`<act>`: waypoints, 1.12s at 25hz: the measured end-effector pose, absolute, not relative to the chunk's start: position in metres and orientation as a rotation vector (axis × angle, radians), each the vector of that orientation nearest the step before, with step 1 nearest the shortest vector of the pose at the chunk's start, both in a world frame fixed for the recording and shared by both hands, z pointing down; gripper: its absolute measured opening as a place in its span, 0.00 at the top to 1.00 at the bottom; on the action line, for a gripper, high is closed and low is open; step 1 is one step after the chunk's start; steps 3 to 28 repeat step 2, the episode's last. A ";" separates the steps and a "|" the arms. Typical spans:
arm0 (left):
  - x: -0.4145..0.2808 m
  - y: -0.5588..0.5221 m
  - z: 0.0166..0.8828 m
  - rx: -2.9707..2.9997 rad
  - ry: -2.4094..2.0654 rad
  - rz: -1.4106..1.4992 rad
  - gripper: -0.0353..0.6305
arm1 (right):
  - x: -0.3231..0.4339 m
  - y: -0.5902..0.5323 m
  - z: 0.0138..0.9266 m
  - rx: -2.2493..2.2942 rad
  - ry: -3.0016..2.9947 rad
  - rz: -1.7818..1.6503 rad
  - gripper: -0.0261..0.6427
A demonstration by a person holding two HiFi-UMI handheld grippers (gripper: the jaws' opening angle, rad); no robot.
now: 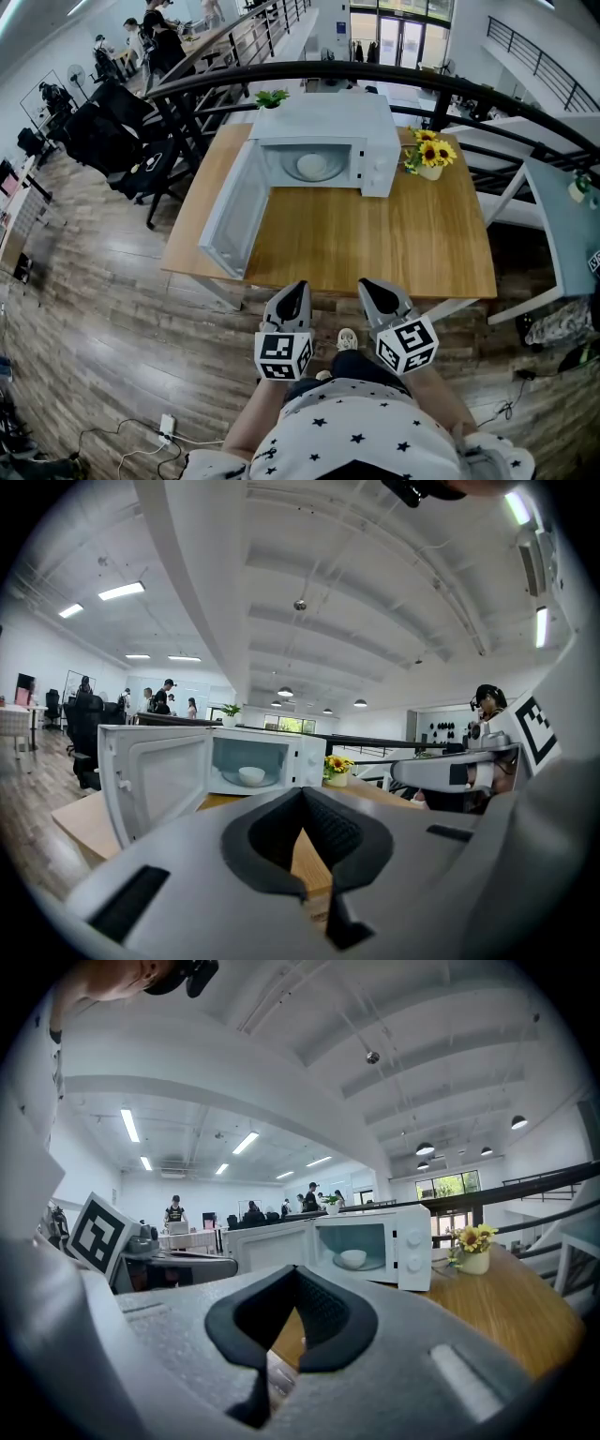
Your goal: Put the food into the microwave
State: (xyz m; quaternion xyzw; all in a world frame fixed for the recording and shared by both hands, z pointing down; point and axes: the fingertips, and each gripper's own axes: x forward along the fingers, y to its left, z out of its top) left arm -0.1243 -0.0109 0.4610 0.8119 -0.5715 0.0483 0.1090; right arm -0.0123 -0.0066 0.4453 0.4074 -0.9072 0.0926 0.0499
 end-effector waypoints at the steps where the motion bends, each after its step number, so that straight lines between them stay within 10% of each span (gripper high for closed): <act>1: -0.124 -0.011 0.461 2.388 -1.679 0.143 0.94 | -0.012 -0.006 0.445 1.241 -2.763 0.284 0.95; 28: -0.124 -0.011 0.461 2.389 -1.677 0.144 0.94 | -0.012 -0.006 0.446 1.242 -2.763 0.286 0.95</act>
